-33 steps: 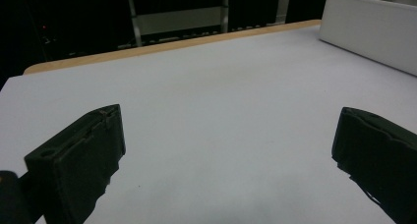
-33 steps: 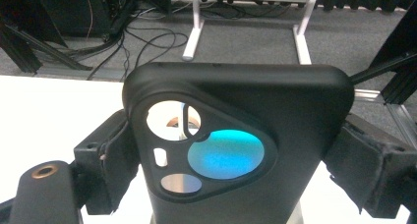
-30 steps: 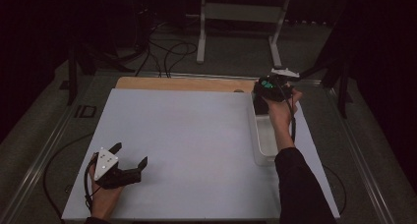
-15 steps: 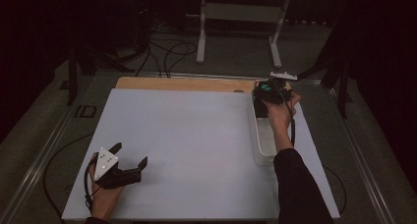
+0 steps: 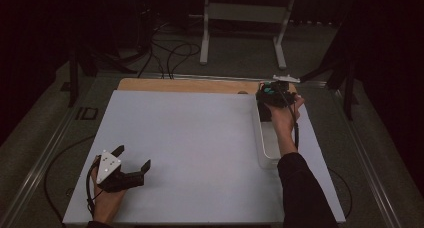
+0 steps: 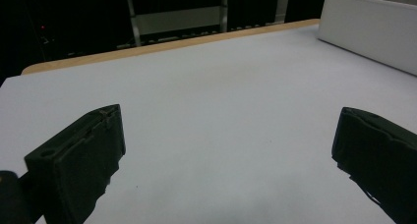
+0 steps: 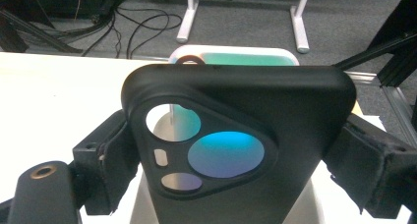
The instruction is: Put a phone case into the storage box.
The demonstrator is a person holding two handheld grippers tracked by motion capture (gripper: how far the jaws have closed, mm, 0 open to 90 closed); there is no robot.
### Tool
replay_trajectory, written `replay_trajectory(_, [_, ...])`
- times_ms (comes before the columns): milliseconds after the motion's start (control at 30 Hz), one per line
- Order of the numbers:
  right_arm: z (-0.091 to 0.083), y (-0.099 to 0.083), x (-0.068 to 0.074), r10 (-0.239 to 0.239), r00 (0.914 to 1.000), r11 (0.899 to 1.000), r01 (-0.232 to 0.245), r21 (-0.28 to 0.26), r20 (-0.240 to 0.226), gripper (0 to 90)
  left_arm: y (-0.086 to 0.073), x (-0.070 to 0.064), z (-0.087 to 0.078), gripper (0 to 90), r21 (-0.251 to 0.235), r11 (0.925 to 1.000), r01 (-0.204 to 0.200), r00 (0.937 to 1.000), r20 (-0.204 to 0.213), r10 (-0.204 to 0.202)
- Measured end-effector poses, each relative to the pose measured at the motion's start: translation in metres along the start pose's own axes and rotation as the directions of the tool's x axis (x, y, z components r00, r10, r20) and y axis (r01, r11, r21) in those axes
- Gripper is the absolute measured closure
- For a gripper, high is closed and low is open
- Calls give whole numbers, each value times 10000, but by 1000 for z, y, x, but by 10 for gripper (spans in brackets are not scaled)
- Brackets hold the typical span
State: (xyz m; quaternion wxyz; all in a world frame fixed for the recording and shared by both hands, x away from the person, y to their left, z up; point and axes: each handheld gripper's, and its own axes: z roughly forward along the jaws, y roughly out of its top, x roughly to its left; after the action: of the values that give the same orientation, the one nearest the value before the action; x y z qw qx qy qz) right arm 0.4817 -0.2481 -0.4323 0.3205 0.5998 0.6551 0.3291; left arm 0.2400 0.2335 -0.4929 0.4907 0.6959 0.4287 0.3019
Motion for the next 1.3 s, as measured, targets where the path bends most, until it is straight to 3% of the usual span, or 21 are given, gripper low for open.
replay_trajectory(633, [8, 0, 2, -75, 10000, 9998, 74, -179, -20, 120, 0, -1, 1, 1, 18, 10000, -16, 10000, 16, 16])
replay_trajectory(867, [12, -1, -1, 317, 9995, 9995, -317, -62, -14, 75, 0, 0, 1, 2, 37, 10000, -8, 10000, 4, 8])
replay_trajectory(1100, [12, -1, -1, 171, 9998, 9998, -172, -52, -101, 75, 0, 0, 1, 1, 79, 10000, -12, 10000, 8, 12])
replay_trajectory(1200, [10, 0, -6, 526, 9983, 9986, -528, -77, -232, 75, 0, 0, 1, 1, 64, 10000, 9, 10000, -4, -9])
replay_trajectory(1300, [9, 0, -8, 551, 9981, 9983, -555, -147, -277, 75, 0, 0, 1, 1, 58, 10000, 12, 10000, -8, -12])
